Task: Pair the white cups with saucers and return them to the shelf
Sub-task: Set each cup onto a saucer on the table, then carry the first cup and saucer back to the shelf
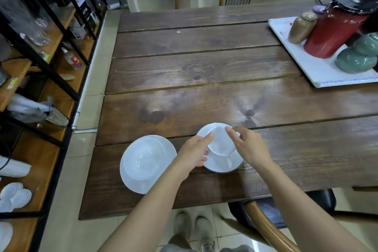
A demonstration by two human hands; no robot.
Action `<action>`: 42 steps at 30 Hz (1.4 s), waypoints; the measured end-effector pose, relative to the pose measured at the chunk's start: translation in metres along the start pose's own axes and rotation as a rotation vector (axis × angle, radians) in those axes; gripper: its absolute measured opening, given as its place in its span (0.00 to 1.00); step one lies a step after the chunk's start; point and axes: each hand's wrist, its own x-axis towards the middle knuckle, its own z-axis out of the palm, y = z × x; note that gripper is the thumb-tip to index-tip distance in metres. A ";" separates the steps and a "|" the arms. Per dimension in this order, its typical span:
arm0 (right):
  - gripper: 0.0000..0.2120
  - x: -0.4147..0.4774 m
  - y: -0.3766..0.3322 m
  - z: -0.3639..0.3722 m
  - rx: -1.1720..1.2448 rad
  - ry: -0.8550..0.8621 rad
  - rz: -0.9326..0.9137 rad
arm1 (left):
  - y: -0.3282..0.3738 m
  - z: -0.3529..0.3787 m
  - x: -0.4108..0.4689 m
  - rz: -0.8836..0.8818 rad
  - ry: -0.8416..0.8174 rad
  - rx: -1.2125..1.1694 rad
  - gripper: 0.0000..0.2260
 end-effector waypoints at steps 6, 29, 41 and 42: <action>0.21 0.005 0.015 0.004 0.152 0.154 0.017 | -0.015 0.006 0.007 0.066 0.265 0.150 0.28; 0.39 -0.004 -0.049 -0.029 0.783 -0.191 0.061 | 0.020 -0.023 -0.045 0.158 0.323 -0.506 0.19; 0.25 -0.102 -0.157 0.017 0.741 -0.395 -0.161 | -0.048 -0.110 -0.158 0.217 0.594 -0.700 0.20; 0.24 -0.119 -0.169 0.027 0.726 -0.425 -0.181 | -0.062 -0.119 -0.175 0.222 0.617 -0.725 0.19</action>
